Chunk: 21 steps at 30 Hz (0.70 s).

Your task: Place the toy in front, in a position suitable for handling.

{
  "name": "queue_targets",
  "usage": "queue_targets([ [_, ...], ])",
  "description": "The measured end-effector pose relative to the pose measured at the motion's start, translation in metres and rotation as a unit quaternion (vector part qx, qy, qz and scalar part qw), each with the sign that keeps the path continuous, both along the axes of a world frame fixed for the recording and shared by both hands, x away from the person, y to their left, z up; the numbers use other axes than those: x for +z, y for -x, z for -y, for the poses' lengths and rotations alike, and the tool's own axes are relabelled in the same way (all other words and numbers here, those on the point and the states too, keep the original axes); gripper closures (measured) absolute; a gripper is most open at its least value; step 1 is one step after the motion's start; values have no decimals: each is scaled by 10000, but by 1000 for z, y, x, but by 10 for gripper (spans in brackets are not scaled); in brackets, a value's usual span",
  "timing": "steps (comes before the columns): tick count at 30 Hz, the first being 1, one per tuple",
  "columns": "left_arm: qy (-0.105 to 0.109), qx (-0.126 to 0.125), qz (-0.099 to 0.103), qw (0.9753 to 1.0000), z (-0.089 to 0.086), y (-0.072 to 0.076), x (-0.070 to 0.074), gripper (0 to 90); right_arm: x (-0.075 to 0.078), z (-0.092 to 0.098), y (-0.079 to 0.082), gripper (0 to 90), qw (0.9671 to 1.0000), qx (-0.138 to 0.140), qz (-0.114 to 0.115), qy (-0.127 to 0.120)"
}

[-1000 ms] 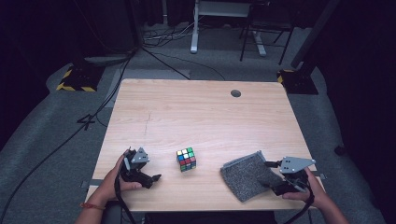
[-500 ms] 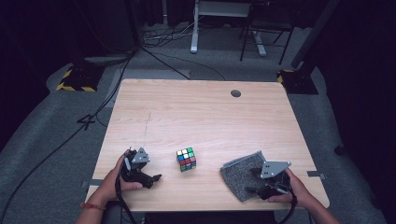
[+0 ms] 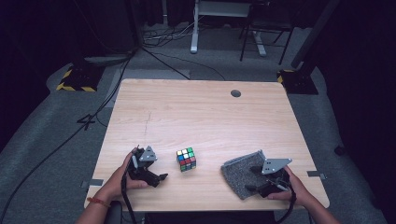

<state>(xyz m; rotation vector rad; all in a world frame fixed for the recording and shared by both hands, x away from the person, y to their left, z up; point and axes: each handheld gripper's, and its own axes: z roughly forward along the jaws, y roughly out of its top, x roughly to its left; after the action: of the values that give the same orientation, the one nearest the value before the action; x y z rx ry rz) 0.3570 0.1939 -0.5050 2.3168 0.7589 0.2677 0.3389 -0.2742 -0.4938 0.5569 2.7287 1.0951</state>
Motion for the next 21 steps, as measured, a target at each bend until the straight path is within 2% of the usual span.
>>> queue_targets([
  [7, 2, -258, -3, 9997, 18, -6, 0, 2, 0, 9, -12, 260, 9988, -484, 5, -19],
  [10, 13, -368, 1, 9993, 25, -7, 0, 3, 0, 11, -17, 260, 9983, -581, -23, -7],
  [19, 23, -490, -4, 9988, 42, -10, 0, 2, 2, 11, -34, 262, 9967, -800, -113, 110],
  [21, 24, -527, -8, 9986, 50, -12, 0, 2, 3, 13, -40, 262, 9955, -934, -121, 114],
])
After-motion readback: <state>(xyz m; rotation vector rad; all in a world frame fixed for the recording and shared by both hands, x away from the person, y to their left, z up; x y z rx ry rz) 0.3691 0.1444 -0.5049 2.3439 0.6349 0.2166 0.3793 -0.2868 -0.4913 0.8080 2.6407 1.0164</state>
